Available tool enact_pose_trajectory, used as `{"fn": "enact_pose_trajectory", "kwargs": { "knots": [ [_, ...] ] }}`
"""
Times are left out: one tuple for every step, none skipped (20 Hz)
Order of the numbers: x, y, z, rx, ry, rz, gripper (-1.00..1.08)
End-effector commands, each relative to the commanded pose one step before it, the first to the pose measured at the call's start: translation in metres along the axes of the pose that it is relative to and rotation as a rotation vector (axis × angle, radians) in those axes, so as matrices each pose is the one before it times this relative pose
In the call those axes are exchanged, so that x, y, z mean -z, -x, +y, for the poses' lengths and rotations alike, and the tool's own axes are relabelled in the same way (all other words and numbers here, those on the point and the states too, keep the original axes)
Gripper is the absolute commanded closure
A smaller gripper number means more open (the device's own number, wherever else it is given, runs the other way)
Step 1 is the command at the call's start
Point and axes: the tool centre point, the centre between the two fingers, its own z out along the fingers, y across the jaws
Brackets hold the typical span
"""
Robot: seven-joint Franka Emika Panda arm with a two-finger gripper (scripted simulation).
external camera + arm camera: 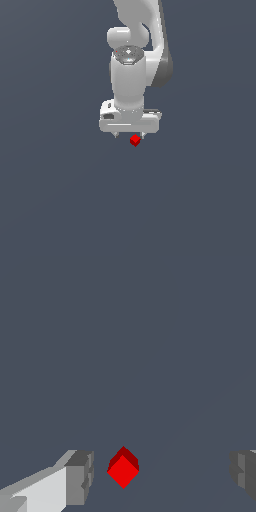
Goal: Pick up the red cube and move it to a goal position.
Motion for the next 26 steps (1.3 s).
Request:
{"fn": "enact_pose_trajectory", "kwargs": {
  "knots": [
    [0.0, 0.0, 0.00001, 0.0, 0.0, 0.0, -0.92],
    [-0.00016, 0.0001, 0.00001, -0.00069, 0.00005, -0.00004, -0.92],
    [-0.00048, 0.00031, 0.00005, -0.00206, 0.00011, -0.00014, -0.92],
    [-0.0008, 0.00052, 0.00004, -0.00337, 0.00018, -0.00023, -0.92],
    [-0.00112, 0.00072, 0.00009, -0.00477, 0.00026, -0.00033, -0.92],
    [-0.00144, 0.00093, 0.00011, -0.00611, 0.00033, -0.00042, -0.92],
    [-0.00176, 0.00113, 0.00015, -0.0075, 0.00041, -0.00051, -0.92],
    [-0.00208, 0.00133, 0.00017, -0.00884, 0.00048, -0.00061, -0.92],
    [-0.00239, 0.00154, 0.00019, -0.01018, 0.00056, -0.0007, -0.92],
    [-0.00271, 0.00174, 0.00022, -0.01153, 0.00064, -0.00079, -0.92],
    [-0.00302, 0.00194, 0.00024, -0.01287, 0.00071, -0.00088, -0.92],
    [-0.00333, 0.00214, 0.00026, -0.01418, 0.00078, -0.00097, -0.92],
    [-0.00365, 0.00234, 0.00029, -0.01552, 0.00086, -0.00106, -0.92],
    [-0.00396, 0.00253, 0.00031, -0.01684, 0.00093, -0.00115, -0.92],
    [-0.00427, 0.00273, 0.00033, -0.01816, 0.00101, -0.00125, -0.92],
    [-0.00458, 0.00293, 0.00034, -0.01946, 0.00109, -0.00133, -0.92],
    [-0.00489, 0.00312, 0.00037, -0.02077, 0.00116, -0.00142, -0.92],
    [-0.0052, 0.00331, 0.00039, -0.02209, 0.00124, -0.00151, -0.92],
    [-0.00551, 0.00351, 0.00041, -0.0234, 0.00132, -0.0016, -0.92],
    [-0.00582, 0.0037, 0.00042, -0.02471, 0.0014, -0.00169, -0.92],
    [-0.00609, 0.00386, 0.00044, -0.02584, 0.00147, -0.00177, -0.92],
    [-0.00612, 0.00388, 0.00043, -0.02597, 0.00148, -0.00178, -0.92],
    [-0.00613, 0.00388, 0.00043, -0.026, 0.00148, -0.00178, -0.92],
    [-0.00615, 0.00387, 0.00042, -0.02604, 0.00149, -0.00178, -0.92],
    [-0.00617, 0.00388, 0.00041, -0.02608, 0.00149, -0.00178, -0.92],
    [-0.00619, 0.00388, 0.0004, -0.02616, 0.0015, -0.00178, -0.92]
  ]
}}
